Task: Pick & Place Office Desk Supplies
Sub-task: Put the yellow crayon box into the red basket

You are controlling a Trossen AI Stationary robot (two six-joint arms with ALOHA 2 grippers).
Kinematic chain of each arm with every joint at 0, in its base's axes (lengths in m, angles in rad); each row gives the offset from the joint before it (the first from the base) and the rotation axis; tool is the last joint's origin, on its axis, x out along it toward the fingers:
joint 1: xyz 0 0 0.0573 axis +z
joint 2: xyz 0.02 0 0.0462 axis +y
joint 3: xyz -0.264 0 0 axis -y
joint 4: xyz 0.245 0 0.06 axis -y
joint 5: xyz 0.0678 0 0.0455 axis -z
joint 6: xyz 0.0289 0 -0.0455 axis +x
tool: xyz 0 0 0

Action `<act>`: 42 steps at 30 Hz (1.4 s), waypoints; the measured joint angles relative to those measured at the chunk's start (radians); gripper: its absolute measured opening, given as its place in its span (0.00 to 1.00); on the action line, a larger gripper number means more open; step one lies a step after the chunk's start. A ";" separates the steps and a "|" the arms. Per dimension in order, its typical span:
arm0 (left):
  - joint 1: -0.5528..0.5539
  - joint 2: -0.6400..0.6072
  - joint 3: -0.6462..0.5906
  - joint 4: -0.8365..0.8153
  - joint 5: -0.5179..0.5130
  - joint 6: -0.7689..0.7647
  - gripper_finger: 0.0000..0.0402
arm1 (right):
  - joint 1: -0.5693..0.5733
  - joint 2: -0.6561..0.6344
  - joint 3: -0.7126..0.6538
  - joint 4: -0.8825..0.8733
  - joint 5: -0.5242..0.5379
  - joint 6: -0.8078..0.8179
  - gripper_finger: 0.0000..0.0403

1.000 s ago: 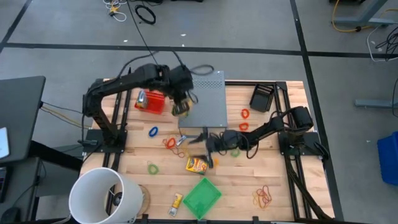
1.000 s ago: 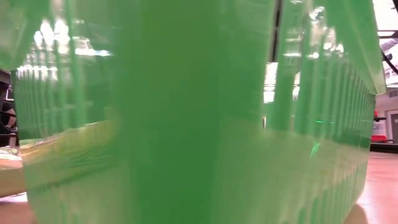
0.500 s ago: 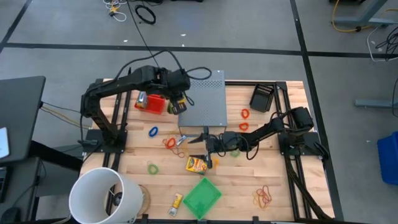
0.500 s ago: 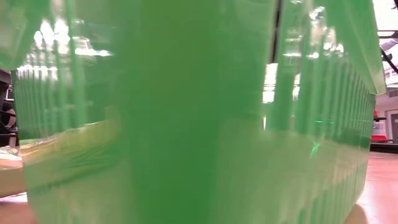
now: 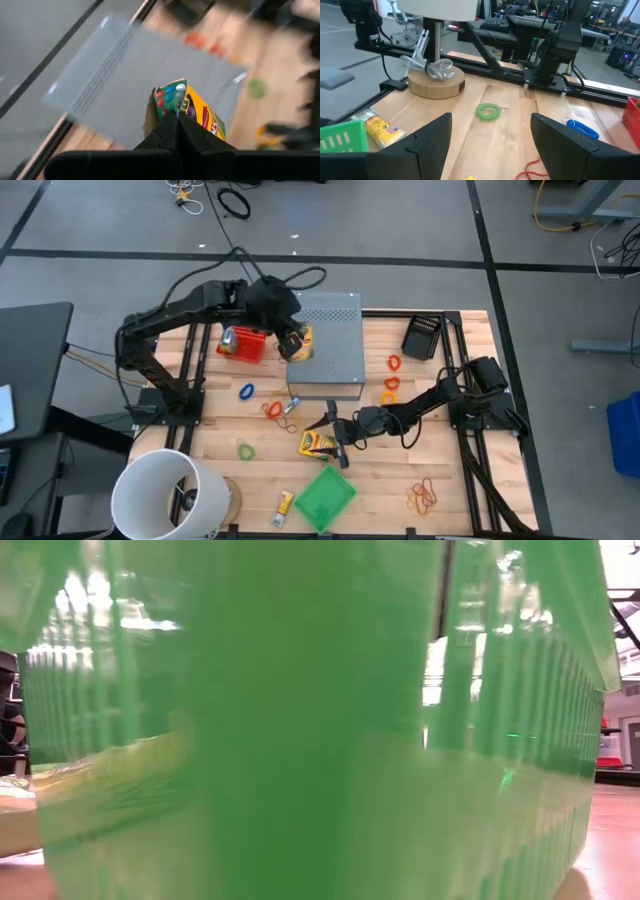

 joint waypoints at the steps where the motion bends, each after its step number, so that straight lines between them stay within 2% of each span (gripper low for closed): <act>1: -0.017 -0.005 0.000 0.034 0.001 0.005 0.01 | 0.001 0.000 0.000 0.000 0.001 -0.002 0.69; 11: -0.181 -0.027 0.000 0.291 -0.007 0.076 0.01 | 0.000 0.000 0.000 -0.018 0.001 -0.020 0.69; 23: -0.269 -0.026 0.000 0.580 0.055 0.127 0.01 | -0.002 0.000 0.000 -0.022 0.001 -0.027 0.69; 33: -0.379 0.055 0.000 0.885 0.112 0.279 0.01 | -0.014 0.000 0.000 -0.044 0.001 -0.028 0.69; 42: -0.436 0.139 0.000 0.991 0.218 0.327 0.01 | -0.007 0.000 0.000 -0.074 -0.014 -0.018 0.69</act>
